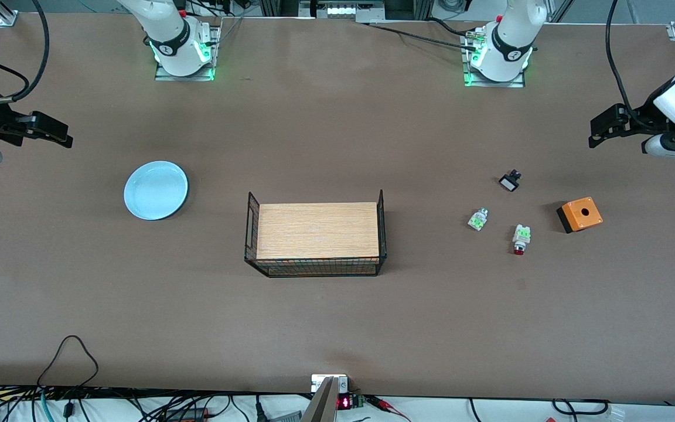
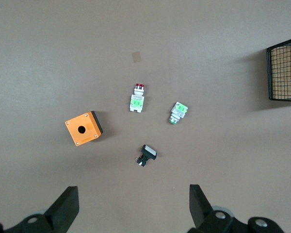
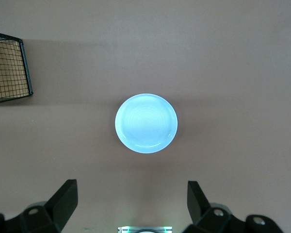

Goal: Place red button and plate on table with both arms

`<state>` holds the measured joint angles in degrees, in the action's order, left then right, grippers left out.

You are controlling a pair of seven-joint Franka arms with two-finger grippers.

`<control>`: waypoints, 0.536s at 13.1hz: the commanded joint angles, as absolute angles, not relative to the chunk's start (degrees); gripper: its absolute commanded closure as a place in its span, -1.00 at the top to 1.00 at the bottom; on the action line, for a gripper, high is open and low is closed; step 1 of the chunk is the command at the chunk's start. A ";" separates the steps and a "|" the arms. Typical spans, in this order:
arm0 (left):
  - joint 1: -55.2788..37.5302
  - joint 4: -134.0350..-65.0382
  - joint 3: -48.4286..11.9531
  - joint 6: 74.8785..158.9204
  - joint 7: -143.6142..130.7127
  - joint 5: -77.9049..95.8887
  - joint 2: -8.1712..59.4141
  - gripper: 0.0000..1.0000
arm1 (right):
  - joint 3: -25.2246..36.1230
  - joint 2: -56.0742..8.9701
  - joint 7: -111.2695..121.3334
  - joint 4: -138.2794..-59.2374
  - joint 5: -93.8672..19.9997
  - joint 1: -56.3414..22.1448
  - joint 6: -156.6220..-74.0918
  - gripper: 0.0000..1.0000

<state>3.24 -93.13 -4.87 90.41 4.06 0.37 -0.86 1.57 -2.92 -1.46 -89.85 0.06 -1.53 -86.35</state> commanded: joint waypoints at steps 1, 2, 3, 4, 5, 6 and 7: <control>3.60 -90.97 -5.27 89.12 4.75 0.26 0.18 1.00 | 1.41 -2.20 -1.06 -90.53 0.26 -2.37 -86.75 1.00; 3.60 -90.97 -5.27 89.12 4.75 0.26 0.18 1.00 | 1.49 -2.20 -0.88 -90.53 0.26 -2.37 -86.75 1.00; 3.60 -90.97 -5.27 89.12 4.75 0.26 0.18 1.00 | 1.49 -2.20 -0.70 -90.44 0.26 -2.37 -86.75 1.00; 3.60 -90.97 -5.27 89.12 4.75 0.26 0.18 1.00 | 1.41 -2.20 -0.70 -90.44 0.26 -2.46 -86.66 1.00; 3.60 -90.97 -5.27 89.12 4.75 0.26 0.18 1.00 | 1.41 -2.20 -0.62 -90.44 0.26 -2.63 -86.57 1.00; 3.69 -90.97 -5.27 89.12 4.75 0.26 0.18 1.00 | 1.41 -2.20 -0.62 -90.44 0.26 -2.64 -86.49 1.00; 3.69 -90.97 -5.27 89.12 4.75 0.26 0.18 1.00 | 1.41 -2.11 -0.62 -90.44 0.09 -2.55 -86.48 1.00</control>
